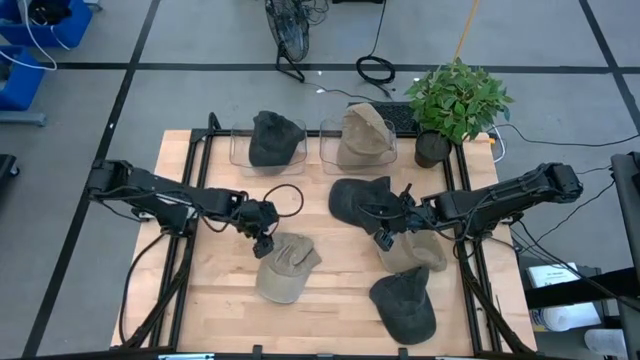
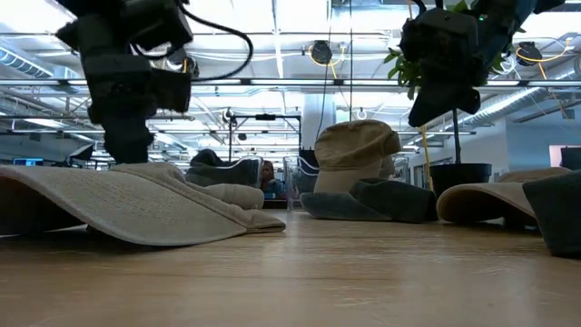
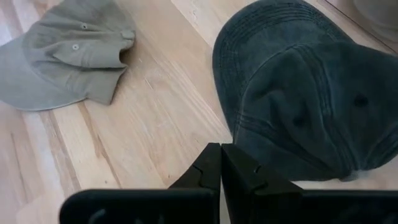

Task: Pick & Place hat
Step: Put the brown cap into the right transparent bin

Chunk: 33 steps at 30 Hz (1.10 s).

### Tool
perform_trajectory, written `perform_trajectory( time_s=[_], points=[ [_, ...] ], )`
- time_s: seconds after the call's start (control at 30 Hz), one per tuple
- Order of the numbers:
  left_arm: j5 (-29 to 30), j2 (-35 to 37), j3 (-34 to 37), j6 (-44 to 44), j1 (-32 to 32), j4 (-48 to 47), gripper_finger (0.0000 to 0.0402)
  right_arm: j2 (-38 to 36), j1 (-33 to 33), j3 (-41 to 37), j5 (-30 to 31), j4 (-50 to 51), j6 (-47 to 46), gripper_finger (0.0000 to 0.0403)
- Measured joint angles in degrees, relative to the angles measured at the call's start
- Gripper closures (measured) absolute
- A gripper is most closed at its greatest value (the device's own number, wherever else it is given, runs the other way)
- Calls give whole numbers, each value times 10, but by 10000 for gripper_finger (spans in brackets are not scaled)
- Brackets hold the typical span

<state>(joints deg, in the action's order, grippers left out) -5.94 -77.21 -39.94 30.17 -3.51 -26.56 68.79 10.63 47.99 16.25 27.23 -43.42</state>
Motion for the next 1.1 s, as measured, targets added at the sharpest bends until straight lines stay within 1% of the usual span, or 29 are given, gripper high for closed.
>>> perform_trajectory(
  time_s=[0.17,0.3,0.4,0.43,0.5,0.53,0.6,0.63,0.67,0.7,0.77,0.9,1.0,1.1],
  points=[
    [-16,-37,0,-45,6,25,155,0,-1,0,1,-9,3,401],
    [-37,-78,0,-67,5,77,165,0,-2,0,1,-20,11,402],
    [-46,-112,0,-73,1,97,182,0,-2,0,2,-25,12,401],
    [-46,-117,-1,-74,0,97,193,0,-2,0,2,-25,12,401],
    [-51,-126,-2,-73,-3,99,228,0,-2,0,2,-26,13,402],
    [-54,-127,-3,-72,-4,99,253,0,-2,0,2,-27,18,402],
    [-54,-127,-3,-71,-8,98,317,0,-2,0,2,-33,30,401],
    [-56,-124,-5,-70,-11,97,353,0,-2,0,4,-39,37,400],
    [-57,-118,-5,-65,-12,93,376,0,-4,0,5,-41,44,399],
    [-57,-111,-7,-55,-12,92,384,0,-5,0,8,-48,54,399],
    [-49,-94,-12,-36,-15,96,385,0,-6,0,19,-68,73,399],
    [-16,-31,-19,-4,-20,82,394,0,-15,0,23,-102,110,393],
    [34,35,-19,23,-28,85,391,0,-25,0,51,-118,112,378],
    [96,101,-20,47,-40,88,394,0,-40,0,62,-137,119,352]
  ],
)
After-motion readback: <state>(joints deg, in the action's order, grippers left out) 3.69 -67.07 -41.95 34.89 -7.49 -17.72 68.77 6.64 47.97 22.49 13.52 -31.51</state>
